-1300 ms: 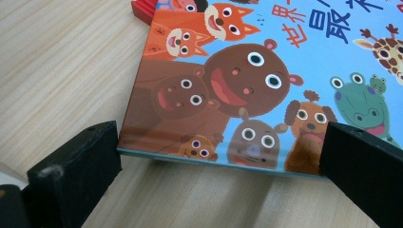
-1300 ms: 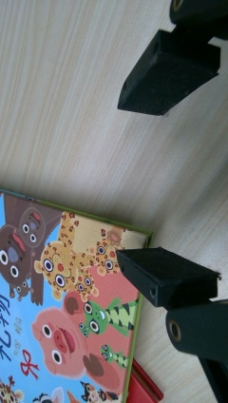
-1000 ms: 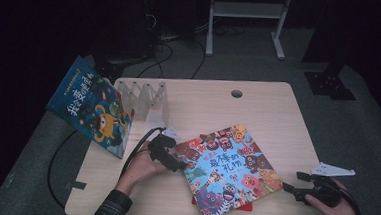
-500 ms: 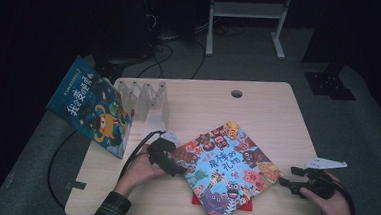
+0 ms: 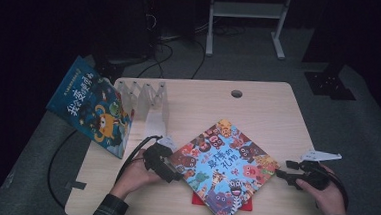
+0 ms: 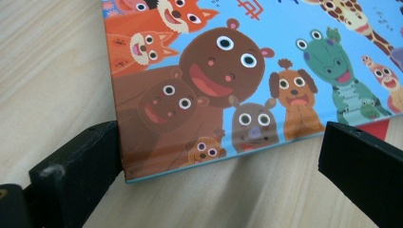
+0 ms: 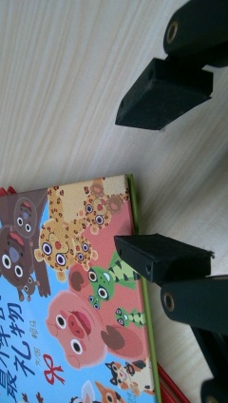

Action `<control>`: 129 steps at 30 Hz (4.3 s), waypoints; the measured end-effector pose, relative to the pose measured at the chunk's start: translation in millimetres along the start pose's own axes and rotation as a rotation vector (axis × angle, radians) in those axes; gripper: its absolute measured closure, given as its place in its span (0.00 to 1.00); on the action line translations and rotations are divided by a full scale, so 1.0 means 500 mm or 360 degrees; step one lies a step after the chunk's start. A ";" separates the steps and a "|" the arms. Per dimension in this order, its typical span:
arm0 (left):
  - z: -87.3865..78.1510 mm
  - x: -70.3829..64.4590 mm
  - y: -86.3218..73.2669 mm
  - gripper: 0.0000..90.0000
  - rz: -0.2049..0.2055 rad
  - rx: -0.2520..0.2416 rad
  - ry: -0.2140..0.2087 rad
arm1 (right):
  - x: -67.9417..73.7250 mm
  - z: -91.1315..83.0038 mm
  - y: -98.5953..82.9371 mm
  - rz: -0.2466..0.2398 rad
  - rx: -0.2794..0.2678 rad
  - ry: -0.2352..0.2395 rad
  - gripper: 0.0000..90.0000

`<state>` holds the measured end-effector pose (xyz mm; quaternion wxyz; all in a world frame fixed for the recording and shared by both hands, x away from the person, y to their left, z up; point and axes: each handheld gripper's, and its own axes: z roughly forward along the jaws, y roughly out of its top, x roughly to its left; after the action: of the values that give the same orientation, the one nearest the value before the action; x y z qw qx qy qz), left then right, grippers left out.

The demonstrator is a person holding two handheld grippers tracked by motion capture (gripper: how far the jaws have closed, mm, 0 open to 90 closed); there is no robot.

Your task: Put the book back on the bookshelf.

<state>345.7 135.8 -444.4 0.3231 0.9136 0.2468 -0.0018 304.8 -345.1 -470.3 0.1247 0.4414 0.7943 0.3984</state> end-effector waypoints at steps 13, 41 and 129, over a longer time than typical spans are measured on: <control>-0.004 -0.015 -0.015 0.00 0.0000 0.0014 -0.0030 | -0.013 0.016 0.018 0.0010 -0.0018 0.0011 0.46; -0.011 -0.028 -0.028 0.02 -0.0025 -0.0018 -0.0088 | -0.012 0.076 0.068 0.0109 -0.0066 0.0102 0.31; -0.005 0.028 -0.047 0.01 -0.0276 -0.0136 -0.0103 | 0.114 0.136 0.103 -0.0208 -0.0067 0.0281 0.29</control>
<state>347.2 159.2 -458.4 0.3683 0.8736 0.3143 -0.0488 340.1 -248.8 -467.5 0.0891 0.3492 0.8207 0.4433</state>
